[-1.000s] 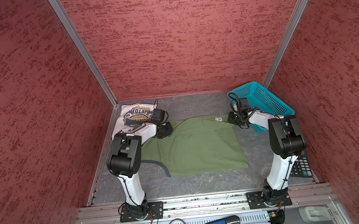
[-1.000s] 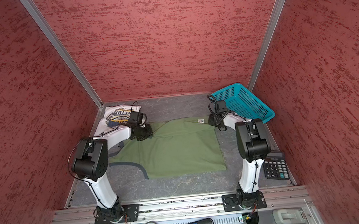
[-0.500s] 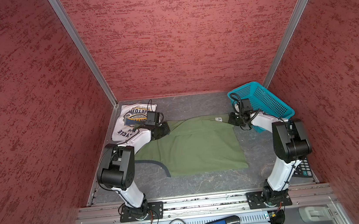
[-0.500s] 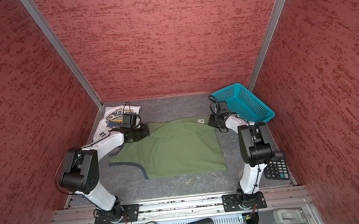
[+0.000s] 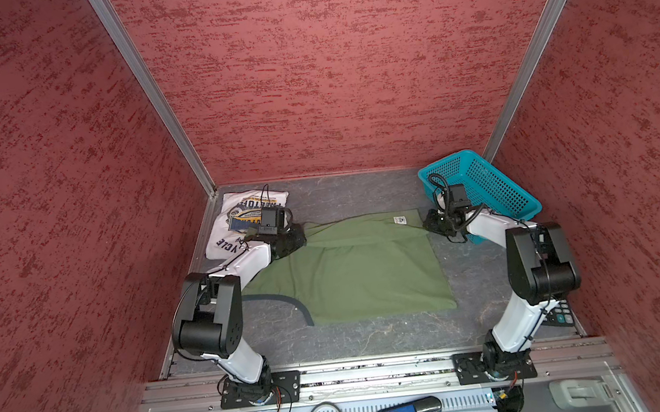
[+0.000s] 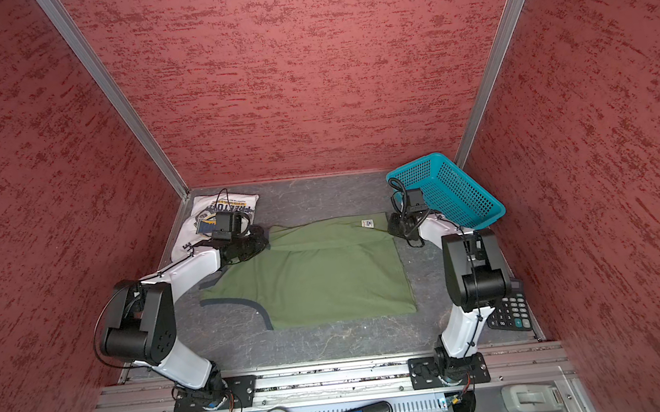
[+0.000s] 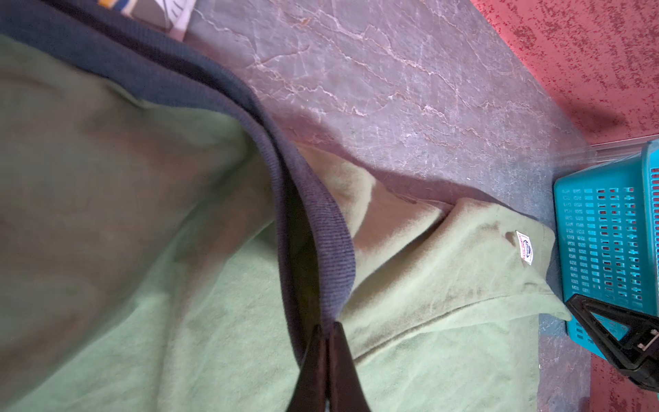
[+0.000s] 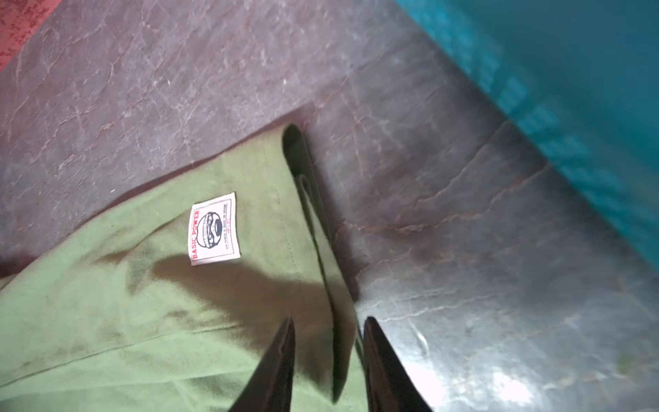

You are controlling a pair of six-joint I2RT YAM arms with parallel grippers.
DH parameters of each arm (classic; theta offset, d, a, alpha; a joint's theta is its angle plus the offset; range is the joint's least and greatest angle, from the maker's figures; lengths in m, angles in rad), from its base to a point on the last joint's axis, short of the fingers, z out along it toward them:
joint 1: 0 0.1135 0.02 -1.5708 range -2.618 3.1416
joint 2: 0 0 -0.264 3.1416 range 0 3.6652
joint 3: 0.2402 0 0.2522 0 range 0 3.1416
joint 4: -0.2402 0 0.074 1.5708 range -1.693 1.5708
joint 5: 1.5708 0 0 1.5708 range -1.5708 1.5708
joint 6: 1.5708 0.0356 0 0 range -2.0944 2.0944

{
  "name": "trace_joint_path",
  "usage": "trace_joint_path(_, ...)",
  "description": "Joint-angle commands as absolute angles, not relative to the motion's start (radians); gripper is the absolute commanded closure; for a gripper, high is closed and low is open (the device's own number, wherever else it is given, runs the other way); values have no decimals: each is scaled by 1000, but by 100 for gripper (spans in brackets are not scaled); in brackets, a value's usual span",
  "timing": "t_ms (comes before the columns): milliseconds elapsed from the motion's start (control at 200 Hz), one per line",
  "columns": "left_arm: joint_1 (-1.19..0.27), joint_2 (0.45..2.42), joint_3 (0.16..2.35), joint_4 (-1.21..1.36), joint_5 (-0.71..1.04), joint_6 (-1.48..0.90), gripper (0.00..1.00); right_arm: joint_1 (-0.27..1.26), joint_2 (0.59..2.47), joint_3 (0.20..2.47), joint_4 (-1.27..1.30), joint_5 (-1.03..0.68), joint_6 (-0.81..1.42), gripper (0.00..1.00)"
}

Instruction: Fold and stack the tank tops

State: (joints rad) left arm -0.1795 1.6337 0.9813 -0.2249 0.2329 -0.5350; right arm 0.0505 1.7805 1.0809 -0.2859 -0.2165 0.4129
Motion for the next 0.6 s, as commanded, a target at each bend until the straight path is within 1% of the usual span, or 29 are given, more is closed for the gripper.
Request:
trace_joint_path(0, -171, 1622, 974, -203, 245, -540, 100, 47, 1796, 1071, -246, -296, 422, 67)
trace_joint_path(35, -171, 1625, 972, -201, 247, -540, 100, 47, 1796, 1073, -242, -303, 422, 70)
trace_joint_path(115, -171, 1629, 970, -197, 249, -541, 100, 46, 1803, 1081, -241, -318, 420, 72)
trace_joint_path(291, -170, 1632, 966, -192, 250, -543, 100, 47, 1839, 1108, -266, -331, 420, 73)
trace_joint_path(341, -170, 1633, 966, -192, 250, -543, 100, 47, 1845, 1112, -277, -327, 425, 71)
trace_joint_path(411, -169, 1632, 966, -192, 250, -542, 100, 46, 1847, 1113, -294, -307, 426, 64)
trace_joint_path(451, -169, 1633, 968, -190, 250, -542, 100, 47, 1847, 1110, -290, -307, 426, 62)
trace_joint_path(496, -169, 1636, 969, -190, 250, -542, 100, 47, 1848, 1108, -287, -313, 425, 62)
trace_joint_path(596, -169, 1640, 969, -189, 251, -543, 100, 46, 1856, 1108, -283, -334, 430, 67)
